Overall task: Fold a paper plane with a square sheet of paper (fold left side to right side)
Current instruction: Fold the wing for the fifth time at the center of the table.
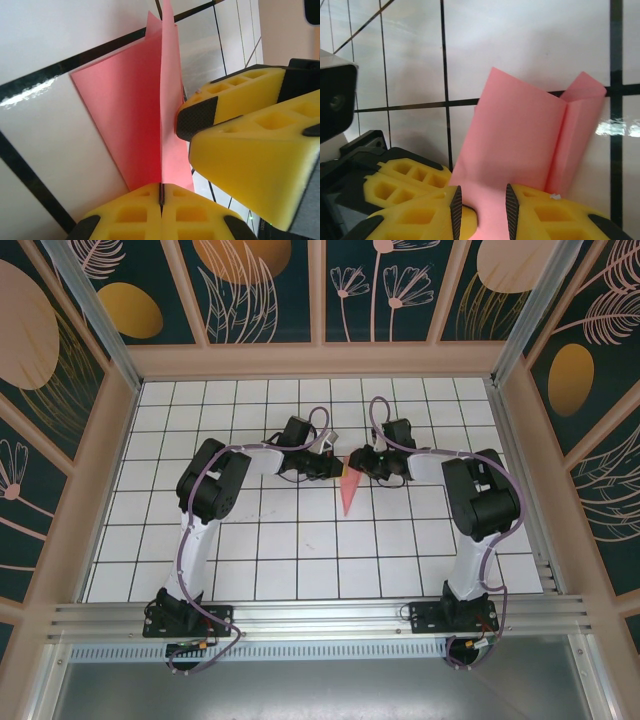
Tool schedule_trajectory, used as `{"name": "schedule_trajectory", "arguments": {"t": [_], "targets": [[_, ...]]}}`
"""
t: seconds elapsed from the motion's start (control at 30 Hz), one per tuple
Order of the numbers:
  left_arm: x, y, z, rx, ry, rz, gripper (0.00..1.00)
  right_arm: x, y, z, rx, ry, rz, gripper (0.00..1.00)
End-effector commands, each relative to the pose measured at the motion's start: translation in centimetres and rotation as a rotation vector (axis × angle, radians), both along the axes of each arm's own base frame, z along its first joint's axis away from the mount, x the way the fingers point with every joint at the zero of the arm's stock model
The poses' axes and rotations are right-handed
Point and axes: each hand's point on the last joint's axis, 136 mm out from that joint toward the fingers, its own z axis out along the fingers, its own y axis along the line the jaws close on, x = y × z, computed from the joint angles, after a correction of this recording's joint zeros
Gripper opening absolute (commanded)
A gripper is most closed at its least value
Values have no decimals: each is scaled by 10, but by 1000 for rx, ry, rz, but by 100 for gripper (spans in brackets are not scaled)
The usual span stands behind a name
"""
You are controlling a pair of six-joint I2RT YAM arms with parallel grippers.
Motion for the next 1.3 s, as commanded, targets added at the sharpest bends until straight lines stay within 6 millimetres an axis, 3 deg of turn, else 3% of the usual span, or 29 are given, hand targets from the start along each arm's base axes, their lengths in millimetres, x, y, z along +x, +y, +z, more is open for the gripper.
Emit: {"name": "schedule_trajectory", "arguments": {"t": [0.0, 0.2, 0.33, 0.5, 0.8, 0.87, 0.9, 1.03, 1.13, 1.27], "targets": [[-20, -3, -50, 107, 42, -17, 9, -1, -4, -11, -59, 27, 4, 33], [-19, 1, -42, 122, 15, -6, 21, -4, -7, -22, -74, 56, -2, 33], [-17, 12, -25, 122, -19, 16, 30, -5, -9, -27, -89, 65, -6, 33], [-19, 34, 3, 128, -70, 56, 34, -8, -10, -28, -90, 71, -11, 33], [-67, 59, 56, 92, -122, 89, 33, -6, -8, -26, -79, 64, -9, 33], [-74, 53, 74, 61, -145, 78, 33, -6, -8, -25, -78, 61, -9, 33], [-84, 51, 73, 55, -132, 64, 34, -6, -8, -24, -79, 60, -10, 33], [-101, 14, 89, -20, -134, -14, 34, -6, -7, -23, -77, 57, -8, 33], [-103, -7, 83, -26, -127, -53, 34, -7, -6, -24, -77, 60, -6, 33], [-92, -18, 71, -27, -117, -53, 34, -8, -5, -24, -77, 61, -1, 33]]}}
